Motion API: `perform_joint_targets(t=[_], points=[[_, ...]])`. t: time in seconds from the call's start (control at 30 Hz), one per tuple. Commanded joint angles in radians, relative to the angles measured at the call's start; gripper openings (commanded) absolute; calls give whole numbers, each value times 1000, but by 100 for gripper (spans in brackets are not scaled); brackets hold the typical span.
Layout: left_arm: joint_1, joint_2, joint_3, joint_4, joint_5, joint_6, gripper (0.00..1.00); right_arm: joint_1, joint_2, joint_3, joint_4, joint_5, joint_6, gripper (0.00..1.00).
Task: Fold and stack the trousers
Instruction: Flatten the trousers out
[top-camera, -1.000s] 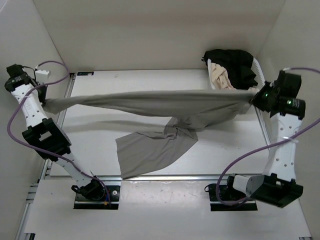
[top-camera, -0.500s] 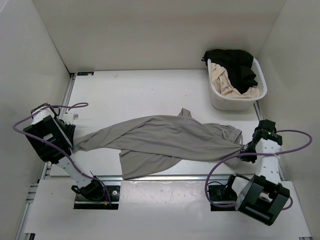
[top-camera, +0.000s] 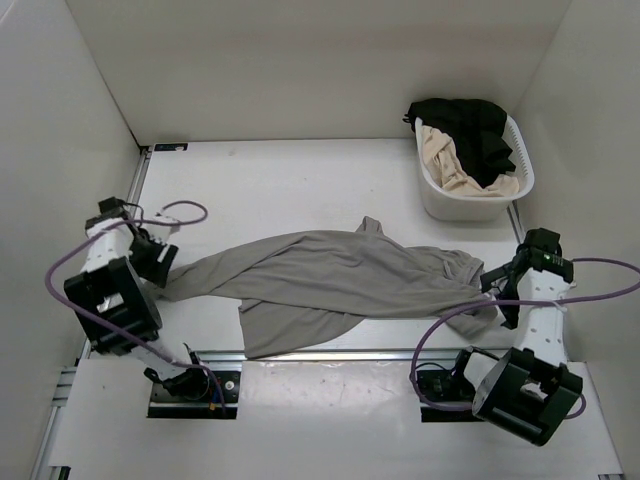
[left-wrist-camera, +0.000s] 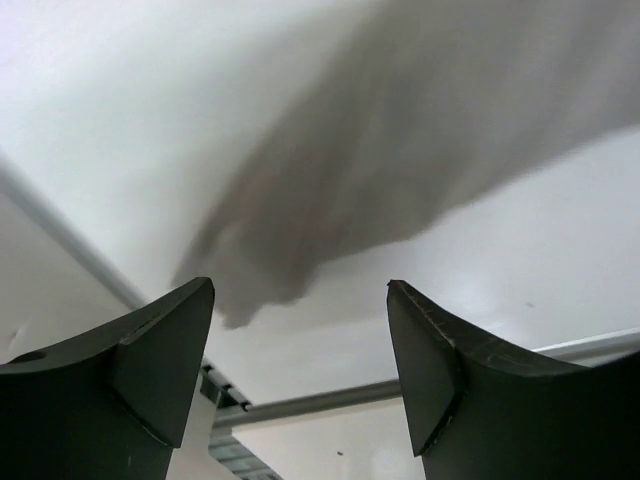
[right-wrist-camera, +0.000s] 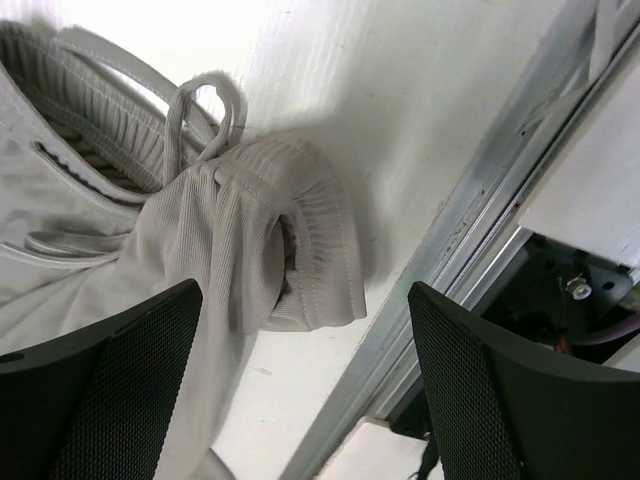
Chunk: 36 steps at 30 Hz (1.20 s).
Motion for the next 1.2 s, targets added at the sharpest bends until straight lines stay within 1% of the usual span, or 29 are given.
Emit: perform_joint_targets(t=[0.0,0.07,0.13,0.17,0.2,0.23,0.27,0.33,0.4,0.43,0.5,0.53,0.57,0.6,0.67,0.7,0.73,0.77,0.8,0.83,0.87,0.9,0.97,1.0,1.07,1.1,1.17], points=[[-53,-212,-147,86,6,159,81,-3,-58,21,-62,44,111,89],[-53,-255,-198,100,50,236,74,-3,-93,0,-41,44,111,88],[-107,-266,-246,117,64,224,65,9,-102,-25,-13,24,125,88],[-142,-250,-246,127,73,204,65,9,-93,-52,-13,8,125,88],[-223,-234,-259,136,58,148,65,9,-84,-72,-1,-14,148,90],[-266,-198,-260,150,43,114,67,9,-70,-93,8,-58,163,91],[-303,-180,-272,203,-4,53,69,9,-70,-115,24,-84,174,92],[-381,-145,-272,248,-36,7,71,18,-70,-172,74,-101,211,94],[-420,-90,-272,258,-60,-50,72,18,-81,-186,109,-101,220,94],[-449,-73,-272,297,-77,-67,72,18,-81,-199,145,-76,220,95],[-460,-29,-272,330,-98,-93,72,18,-56,-209,182,-63,203,95],[-472,-13,-272,340,-114,-118,70,18,-23,-209,192,-63,191,95],[-481,20,-252,341,-123,-130,62,18,-3,-209,206,-51,191,95],[-481,36,-241,341,-134,-142,56,18,14,-209,206,-51,179,94],[-481,48,-223,341,-146,-165,48,18,62,-222,231,-42,179,94],[-481,62,-223,341,-146,-165,40,18,71,-242,243,-42,179,92],[-481,62,-223,341,-146,-165,35,18,85,-252,255,-42,179,90],[-490,62,-235,341,-146,-165,29,18,85,-261,264,-54,179,87],[-490,39,-235,328,-135,-175,25,18,95,-261,280,-54,179,75],[-490,30,-235,310,-135,-175,14,18,96,-273,280,-54,179,66],[-490,30,-215,295,-135,-187,14,18,105,-273,289,-54,179,44],[-490,15,-197,273,-123,-187,14,18,105,-273,289,-33,179,35],[-490,1,-125,181,-77,-211,15,18,115,-273,289,-14,165,21],[-490,-22,-100,151,-57,-211,17,18,125,-273,289,-5,165,10],[-490,-38,-57,100,-27,-211,18,18,138,-262,277,15,145,3],[-481,-38,-33,72,-26,-211,16,18,148,-249,265,33,145,0],[-481,-47,-20,63,-36,-202,14,18,148,-239,252,43,134,0]])
